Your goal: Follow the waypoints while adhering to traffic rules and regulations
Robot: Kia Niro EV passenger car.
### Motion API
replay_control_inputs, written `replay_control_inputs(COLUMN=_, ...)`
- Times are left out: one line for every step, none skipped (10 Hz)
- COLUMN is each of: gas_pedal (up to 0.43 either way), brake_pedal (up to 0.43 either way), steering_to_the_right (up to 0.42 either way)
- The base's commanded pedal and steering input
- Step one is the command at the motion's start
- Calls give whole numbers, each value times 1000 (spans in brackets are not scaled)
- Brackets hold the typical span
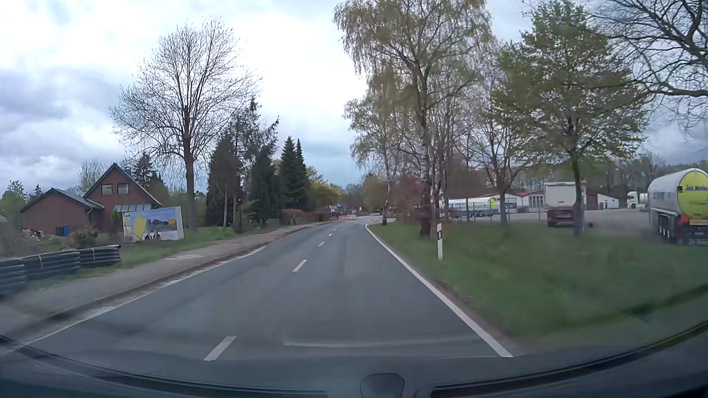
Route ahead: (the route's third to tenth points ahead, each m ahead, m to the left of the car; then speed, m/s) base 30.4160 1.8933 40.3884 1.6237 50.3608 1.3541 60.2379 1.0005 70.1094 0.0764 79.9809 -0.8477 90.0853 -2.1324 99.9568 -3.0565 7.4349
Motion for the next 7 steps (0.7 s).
replay_control_inputs(gas_pedal=59, brake_pedal=0, steering_to_the_right=-3)
replay_control_inputs(gas_pedal=59, brake_pedal=0, steering_to_the_right=-3)
replay_control_inputs(gas_pedal=59, brake_pedal=0, steering_to_the_right=-3)
replay_control_inputs(gas_pedal=59, brake_pedal=0, steering_to_the_right=-5)
replay_control_inputs(gas_pedal=59, brake_pedal=0, steering_to_the_right=-5)
replay_control_inputs(gas_pedal=59, brake_pedal=0, steering_to_the_right=-5)
replay_control_inputs(gas_pedal=59, brake_pedal=0, steering_to_the_right=-5)
